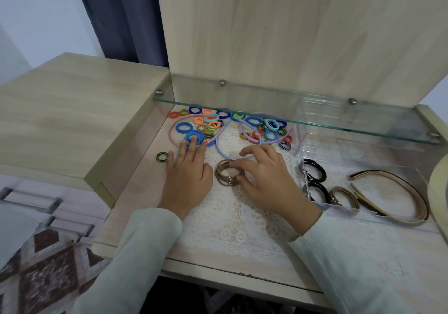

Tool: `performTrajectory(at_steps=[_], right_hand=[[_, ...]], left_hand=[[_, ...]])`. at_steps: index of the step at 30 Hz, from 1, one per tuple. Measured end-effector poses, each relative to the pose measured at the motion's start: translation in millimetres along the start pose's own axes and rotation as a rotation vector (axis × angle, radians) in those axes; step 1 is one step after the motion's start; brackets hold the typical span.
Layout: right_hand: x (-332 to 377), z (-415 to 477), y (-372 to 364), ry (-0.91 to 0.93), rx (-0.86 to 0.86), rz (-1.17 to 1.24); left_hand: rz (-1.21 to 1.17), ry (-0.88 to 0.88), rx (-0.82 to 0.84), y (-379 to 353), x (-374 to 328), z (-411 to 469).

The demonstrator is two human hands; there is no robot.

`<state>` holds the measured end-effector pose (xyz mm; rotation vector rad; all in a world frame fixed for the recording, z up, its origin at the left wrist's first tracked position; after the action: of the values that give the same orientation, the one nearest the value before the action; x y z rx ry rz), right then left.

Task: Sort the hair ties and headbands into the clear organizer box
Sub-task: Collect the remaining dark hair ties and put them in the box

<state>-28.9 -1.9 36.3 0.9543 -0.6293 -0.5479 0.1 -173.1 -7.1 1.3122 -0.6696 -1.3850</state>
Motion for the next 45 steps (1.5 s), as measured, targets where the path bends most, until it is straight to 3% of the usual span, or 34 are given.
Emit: performTrajectory(at_steps=[4,11,24,32,38,42,45], right_hand=[[-5,-3,-7,0.007,0.171,-0.073],[2,6,-5,0.092,0.178,-0.077],[10,-2,-10,0.344,-0.087,-0.199],[-9,-6,-11,-0.002,-0.096,0.117],[-19,0,-6,-0.321,-0.164,0.387],[-25,-1,-5,-0.497,-0.217,0.63],[-30,-1,-7,-0.514,-0.3,0.689]], left_hand=[[-0.01,0.003,0.0,0,0,0],[-0.015,-0.002,-0.016,1,0,-1],[-0.003,0.014,0.036,-2,2,3],[-0.116,0.046,-0.002,3,5,7],[0.053,-0.242,-0.39,21,-26,-8],[-0.278,-0.151,-0.377,24,-42,-6],[-0.511,-0.169,-0.318,16,-54,-3]])
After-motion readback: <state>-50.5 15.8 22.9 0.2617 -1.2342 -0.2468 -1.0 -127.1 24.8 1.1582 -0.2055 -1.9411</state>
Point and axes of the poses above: each hand's wrist, its own z-axis towards the middle knuckle, its own y-axis out of the back of the hand, x = y × z, the point moved 5 cm from there along z, towards the middle knuckle, and after that the axes turned 4 degrees about -x, right-handed, at the moved point
